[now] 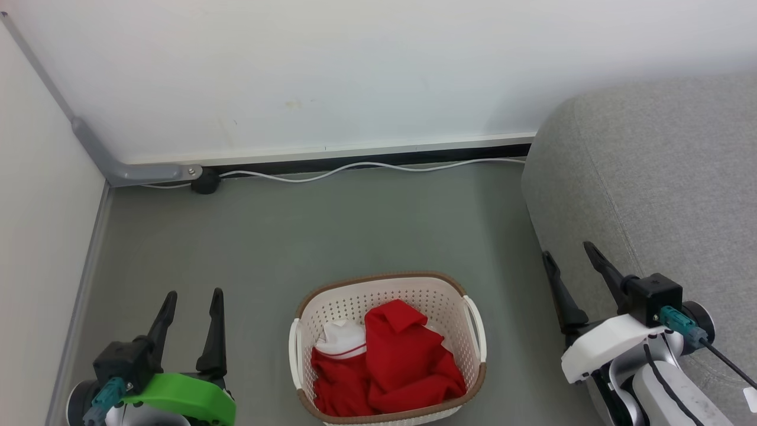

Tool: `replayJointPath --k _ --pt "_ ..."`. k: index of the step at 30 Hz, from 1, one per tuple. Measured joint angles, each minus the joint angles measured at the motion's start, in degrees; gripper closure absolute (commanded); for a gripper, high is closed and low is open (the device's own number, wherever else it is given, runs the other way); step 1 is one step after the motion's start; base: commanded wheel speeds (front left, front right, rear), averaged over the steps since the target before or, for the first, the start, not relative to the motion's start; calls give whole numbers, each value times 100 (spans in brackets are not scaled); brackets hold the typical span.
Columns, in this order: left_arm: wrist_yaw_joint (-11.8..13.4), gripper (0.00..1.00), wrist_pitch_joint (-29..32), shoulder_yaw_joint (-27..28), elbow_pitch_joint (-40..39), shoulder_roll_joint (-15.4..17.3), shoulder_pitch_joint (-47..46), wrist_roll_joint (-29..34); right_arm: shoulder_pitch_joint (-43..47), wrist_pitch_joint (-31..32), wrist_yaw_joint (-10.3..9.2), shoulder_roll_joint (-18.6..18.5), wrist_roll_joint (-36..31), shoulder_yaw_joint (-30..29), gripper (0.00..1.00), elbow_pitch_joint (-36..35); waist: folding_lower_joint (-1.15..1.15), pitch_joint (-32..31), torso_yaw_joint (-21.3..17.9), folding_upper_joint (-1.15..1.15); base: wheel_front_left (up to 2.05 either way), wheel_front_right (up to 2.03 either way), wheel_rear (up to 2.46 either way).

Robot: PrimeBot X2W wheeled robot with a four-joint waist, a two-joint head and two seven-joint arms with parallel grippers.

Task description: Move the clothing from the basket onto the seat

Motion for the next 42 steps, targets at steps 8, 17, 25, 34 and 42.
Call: replayJointPath --k 8,17,25,34,42 --pt "-37 0 0 10 -86 -16 -1 0 -5 0 26 -3 -5 -80 0 -126 0 192 -5 0 0 0 0" --pt "-70 0 0 -145 -177 -54 -307 12 -383 0 24 -14 -111 -265 0 -296 0 846 -4 0 0 0 0" --pt "-88 0 0 -254 -154 -77 -636 160 -781 -1 18 -112 -166 -489 0 -425 0 1467 -4 0 0 0 0" --pt "-97 0 44 -450 -159 -89 -1384 266 -1449 -9 18 -182 -254 -717 0 -621 0 2270 -16 0 0 0 0" --pt "-138 0 192 -754 -162 -103 -2026 377 -2017 -9 49 -163 -316 -727 0 -791 0 2922 -45 0 0 0 0"
